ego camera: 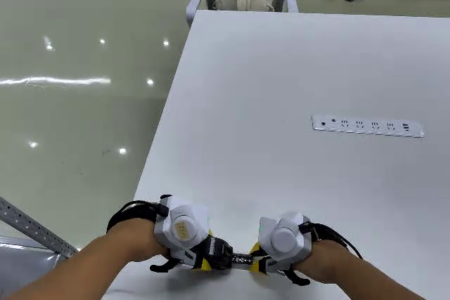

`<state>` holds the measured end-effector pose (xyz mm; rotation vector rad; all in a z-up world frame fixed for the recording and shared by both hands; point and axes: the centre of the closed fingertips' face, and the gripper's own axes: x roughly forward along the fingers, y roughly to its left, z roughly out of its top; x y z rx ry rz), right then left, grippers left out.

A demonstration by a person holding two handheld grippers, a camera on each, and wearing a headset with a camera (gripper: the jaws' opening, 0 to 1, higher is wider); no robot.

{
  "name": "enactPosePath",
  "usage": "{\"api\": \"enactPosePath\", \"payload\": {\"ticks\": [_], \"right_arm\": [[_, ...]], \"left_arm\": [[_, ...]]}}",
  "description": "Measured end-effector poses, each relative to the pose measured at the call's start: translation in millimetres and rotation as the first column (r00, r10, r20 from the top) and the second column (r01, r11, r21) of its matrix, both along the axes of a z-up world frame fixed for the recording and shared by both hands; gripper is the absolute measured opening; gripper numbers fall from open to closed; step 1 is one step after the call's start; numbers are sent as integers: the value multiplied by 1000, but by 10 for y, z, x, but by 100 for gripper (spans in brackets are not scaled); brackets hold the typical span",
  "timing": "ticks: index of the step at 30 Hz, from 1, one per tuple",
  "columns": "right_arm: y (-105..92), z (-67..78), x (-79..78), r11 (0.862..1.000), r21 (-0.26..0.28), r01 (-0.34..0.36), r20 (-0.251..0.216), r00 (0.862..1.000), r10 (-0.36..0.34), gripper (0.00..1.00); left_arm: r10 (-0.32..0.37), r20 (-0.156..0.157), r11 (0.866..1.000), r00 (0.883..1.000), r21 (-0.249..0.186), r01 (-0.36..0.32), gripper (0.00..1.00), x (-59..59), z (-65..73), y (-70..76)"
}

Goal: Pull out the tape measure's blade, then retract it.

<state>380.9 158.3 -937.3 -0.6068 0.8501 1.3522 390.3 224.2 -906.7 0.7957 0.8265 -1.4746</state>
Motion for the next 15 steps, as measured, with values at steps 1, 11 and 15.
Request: {"api": "enactPosePath", "payload": {"ticks": [1,11,15], "right_arm": [[-6,0,2,1000,-2,1,-2,1000,-1,11],[-72,-37,11,1000,-13,18,-21,1000,-18,11],[-78,-36,3,1000,-15,19,-21,1000,-19,11]], "left_arm": [[-1,-1,1000,1000,0,1,32,1,0,-1],[-3,-3,1000,1000,-2,3,33,8,-3,0],[-3,-2,1000,1000,-3,3,33,8,-4,0]]}}
